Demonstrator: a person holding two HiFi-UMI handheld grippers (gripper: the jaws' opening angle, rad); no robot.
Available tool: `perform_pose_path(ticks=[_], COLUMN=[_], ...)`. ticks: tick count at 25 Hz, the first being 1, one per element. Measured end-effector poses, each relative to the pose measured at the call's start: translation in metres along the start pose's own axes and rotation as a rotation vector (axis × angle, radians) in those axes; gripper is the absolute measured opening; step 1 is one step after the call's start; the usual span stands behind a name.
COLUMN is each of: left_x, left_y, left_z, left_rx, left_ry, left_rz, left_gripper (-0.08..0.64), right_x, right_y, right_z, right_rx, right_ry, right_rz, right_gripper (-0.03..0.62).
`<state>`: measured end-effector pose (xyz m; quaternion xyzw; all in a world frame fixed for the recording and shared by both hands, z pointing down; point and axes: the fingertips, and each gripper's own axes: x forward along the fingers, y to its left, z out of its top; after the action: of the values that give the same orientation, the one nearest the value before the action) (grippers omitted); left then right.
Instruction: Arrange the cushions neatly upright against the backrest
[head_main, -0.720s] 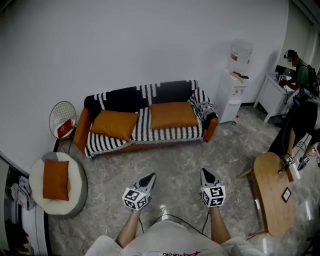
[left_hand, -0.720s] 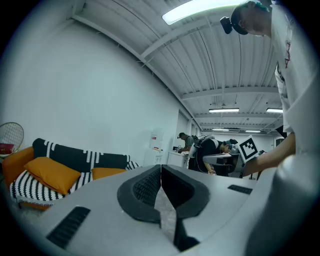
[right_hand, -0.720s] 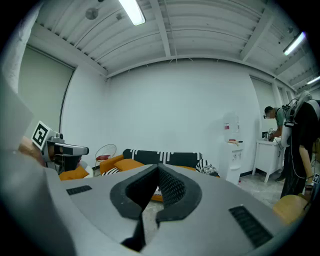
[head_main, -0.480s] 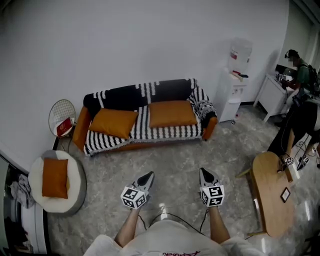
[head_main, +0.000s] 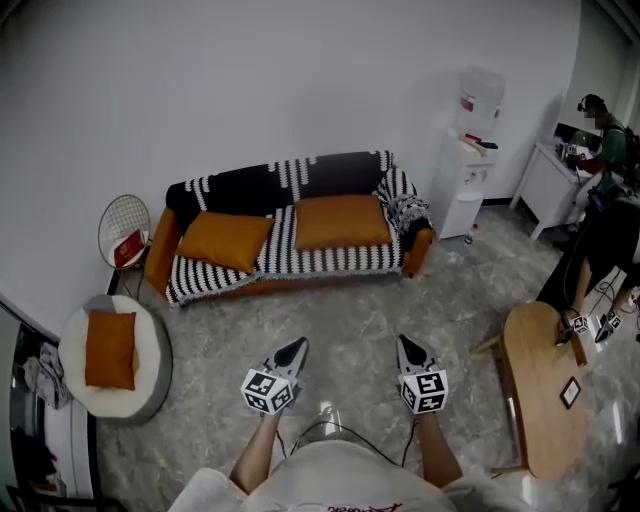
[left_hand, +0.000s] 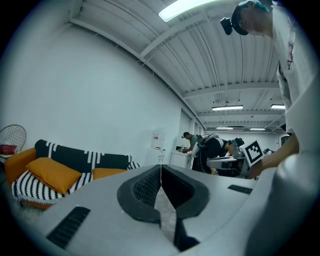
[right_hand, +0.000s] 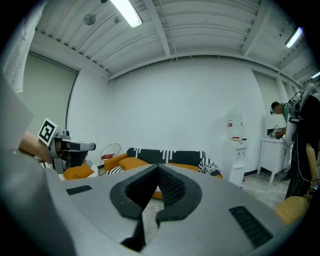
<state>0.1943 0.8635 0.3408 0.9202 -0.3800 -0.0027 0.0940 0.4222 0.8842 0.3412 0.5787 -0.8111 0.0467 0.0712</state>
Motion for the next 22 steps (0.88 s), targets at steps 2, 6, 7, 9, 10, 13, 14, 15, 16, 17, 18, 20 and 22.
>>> perform_pose_path(ticks=[2,6,7,9,10,13,14,15,16,17,18,20,22], left_x=[0.005,0.006,0.007,0.011,0.013,0.016,0.019,0.022,0.024,0.027,0.029,0.034,0.040], left_y=[-0.008,-0.018,-0.020,-0.021,-0.021,-0.018,-0.017,-0.016,-0.016,-0.016,-0.016,-0.016,-0.012], left_z=[-0.005,-0.020,-0.022,-0.024,-0.024,-0.023,-0.023,-0.023,-0.023,-0.023,-0.024,-0.027,-0.029], left_rx=[-0.007,-0.030,-0.034,-0.037,-0.039,-0.048,-0.049,-0.046,-0.042,-0.039,-0.038,-0.041,-0.043], left_ry=[-0.001,0.016,0.018,0.020,0.021,0.017,0.015,0.015,0.018,0.021,0.024,0.029,0.034], left_rz=[0.005,0.025,0.028,0.032,0.034,0.044,0.045,0.044,0.042,0.039,0.036,0.028,0.021], left_gripper=[0.029,0.029,0.029,0.029,0.029,0.029,0.029,0.029,0.029,0.029,0.029,0.029,0.029], right_x=[-0.002,-0.002,-0.001,0.001,0.002,0.006,0.007,0.009,0.011,0.012,0.013,0.017,0.025], right_y=[-0.005,-0.007,-0.010,-0.016,-0.018,-0.024,-0.026,-0.028,-0.029,-0.029,-0.030,-0.031,-0.034], right_z=[-0.006,-0.015,-0.016,-0.016,-0.015,-0.016,-0.018,-0.019,-0.020,-0.022,-0.023,-0.025,-0.025], right_rx=[-0.003,-0.004,-0.004,-0.001,0.002,0.010,0.013,0.016,0.020,0.024,0.027,0.028,0.027], right_ry=[0.014,0.030,0.033,0.032,0.030,0.027,0.026,0.025,0.026,0.027,0.028,0.030,0.030], right_rz=[0.010,0.041,0.045,0.046,0.046,0.046,0.047,0.047,0.050,0.052,0.054,0.055,0.055], right_gripper=[0.028,0.028,0.028,0.028,0.028,0.028,0.028,0.028,0.028,0.028,0.028,0.028,0.028])
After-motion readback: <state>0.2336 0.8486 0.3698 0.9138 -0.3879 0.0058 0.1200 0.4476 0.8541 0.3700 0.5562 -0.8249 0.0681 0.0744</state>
